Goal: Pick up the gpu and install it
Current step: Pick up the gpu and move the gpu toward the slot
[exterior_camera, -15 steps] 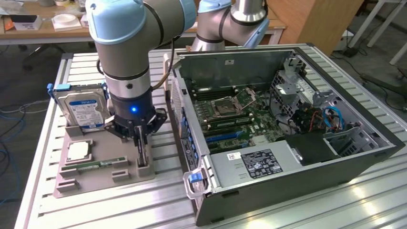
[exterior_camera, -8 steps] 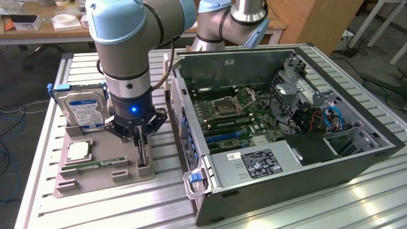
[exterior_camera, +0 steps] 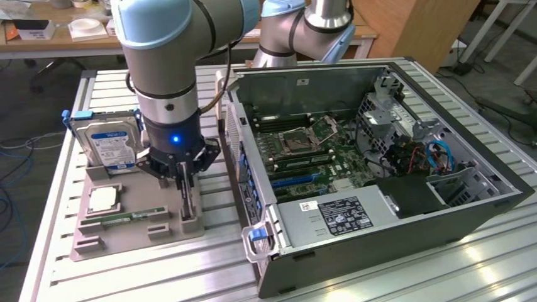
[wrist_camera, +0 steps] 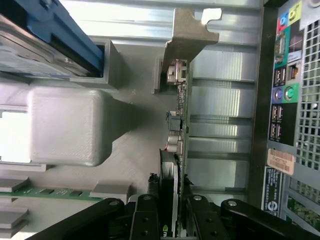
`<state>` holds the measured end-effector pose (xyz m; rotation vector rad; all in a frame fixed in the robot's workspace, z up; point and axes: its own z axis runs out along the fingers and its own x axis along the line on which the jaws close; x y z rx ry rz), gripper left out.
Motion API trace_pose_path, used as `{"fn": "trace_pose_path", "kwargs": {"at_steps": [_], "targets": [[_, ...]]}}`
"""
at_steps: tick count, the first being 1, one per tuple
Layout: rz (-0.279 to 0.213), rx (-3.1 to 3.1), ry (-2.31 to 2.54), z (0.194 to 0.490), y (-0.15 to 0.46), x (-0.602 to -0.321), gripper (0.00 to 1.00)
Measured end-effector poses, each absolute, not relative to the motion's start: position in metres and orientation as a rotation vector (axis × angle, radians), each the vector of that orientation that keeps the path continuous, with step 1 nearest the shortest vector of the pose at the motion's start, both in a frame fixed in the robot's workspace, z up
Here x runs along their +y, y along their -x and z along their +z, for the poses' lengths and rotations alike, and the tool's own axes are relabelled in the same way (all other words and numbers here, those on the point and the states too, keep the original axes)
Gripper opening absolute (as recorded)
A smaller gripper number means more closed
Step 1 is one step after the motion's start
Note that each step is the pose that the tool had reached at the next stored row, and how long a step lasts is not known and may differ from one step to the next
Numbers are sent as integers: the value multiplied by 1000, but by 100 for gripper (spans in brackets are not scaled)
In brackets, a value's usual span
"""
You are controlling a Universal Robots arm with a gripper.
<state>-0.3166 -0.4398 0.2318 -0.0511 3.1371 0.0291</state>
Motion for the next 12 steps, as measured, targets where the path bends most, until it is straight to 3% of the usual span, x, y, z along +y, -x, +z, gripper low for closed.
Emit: {"fn": "trace_pose_path", "kwargs": {"at_steps": [12], "targets": [[29,3137,51,286,317,-440,27]]}}
